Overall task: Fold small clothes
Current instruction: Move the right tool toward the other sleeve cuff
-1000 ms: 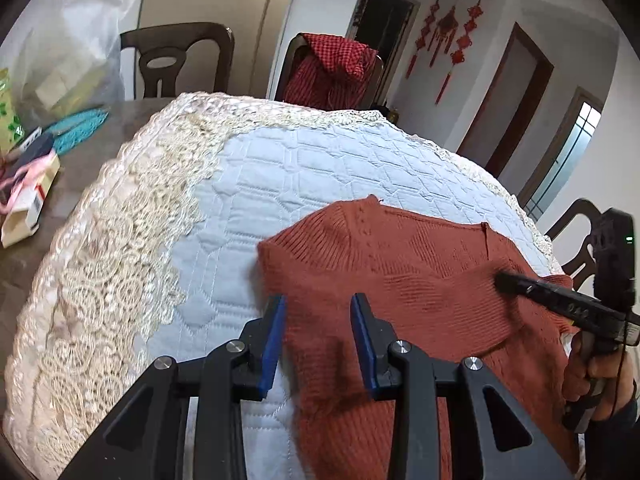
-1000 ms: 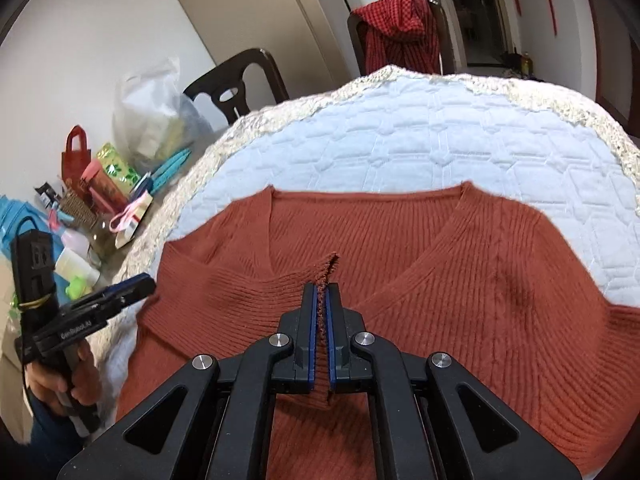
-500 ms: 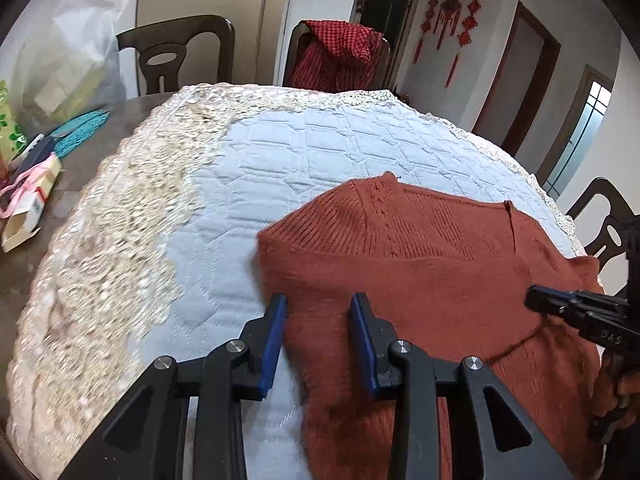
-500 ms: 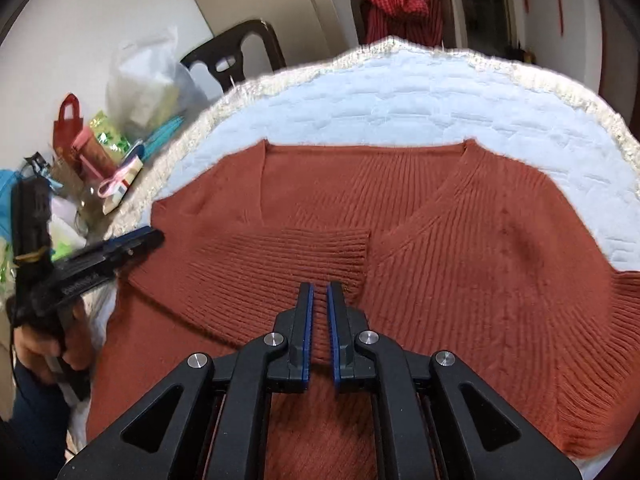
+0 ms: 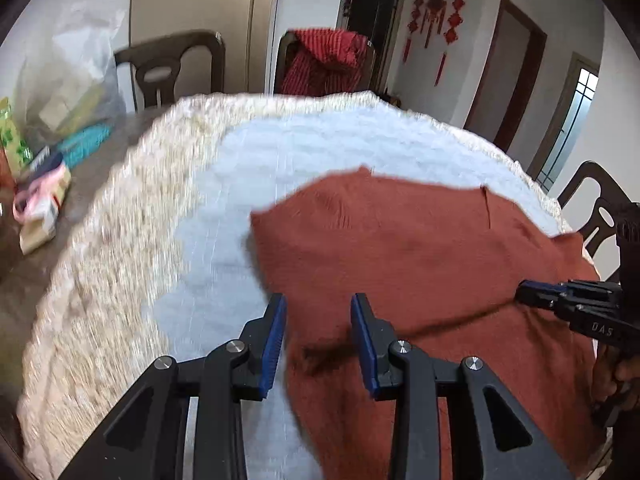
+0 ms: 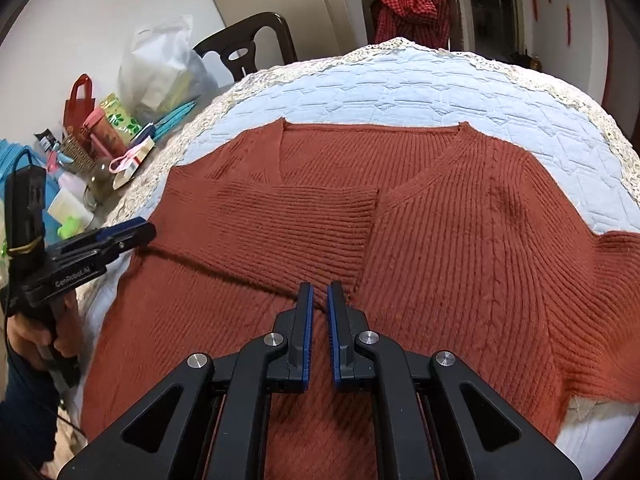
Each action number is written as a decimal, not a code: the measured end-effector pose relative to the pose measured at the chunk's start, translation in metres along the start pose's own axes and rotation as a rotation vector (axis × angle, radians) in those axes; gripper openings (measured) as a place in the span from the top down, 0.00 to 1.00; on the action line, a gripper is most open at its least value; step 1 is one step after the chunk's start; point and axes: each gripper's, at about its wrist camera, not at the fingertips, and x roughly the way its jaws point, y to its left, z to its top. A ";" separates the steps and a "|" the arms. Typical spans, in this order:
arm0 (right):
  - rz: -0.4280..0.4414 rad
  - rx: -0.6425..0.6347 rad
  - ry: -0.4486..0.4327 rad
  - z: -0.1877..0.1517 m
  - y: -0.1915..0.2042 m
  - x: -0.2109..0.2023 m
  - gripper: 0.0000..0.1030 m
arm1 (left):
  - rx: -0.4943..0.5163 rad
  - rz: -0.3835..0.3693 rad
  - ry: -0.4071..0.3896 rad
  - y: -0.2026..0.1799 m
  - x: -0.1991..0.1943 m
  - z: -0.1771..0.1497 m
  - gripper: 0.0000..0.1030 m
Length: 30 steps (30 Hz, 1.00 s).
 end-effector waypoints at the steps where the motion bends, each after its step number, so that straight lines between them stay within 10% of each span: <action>1: -0.009 -0.003 -0.013 0.005 0.001 -0.002 0.93 | 0.017 0.008 0.002 -0.002 0.001 0.006 0.65; 8: -0.038 0.034 -0.022 0.037 -0.007 0.025 0.93 | 0.016 0.030 0.081 0.004 0.054 0.023 0.65; 14: -0.017 0.026 -0.027 0.021 -0.001 0.010 0.93 | 0.037 -0.051 0.059 -0.004 0.023 0.008 0.65; 24: -0.018 0.028 -0.029 -0.006 0.003 -0.015 0.93 | 0.047 0.063 0.062 -0.020 -0.006 -0.011 0.65; 30: 0.027 0.054 -0.079 -0.025 0.002 -0.045 0.65 | 0.017 0.045 0.042 -0.034 -0.036 -0.026 0.54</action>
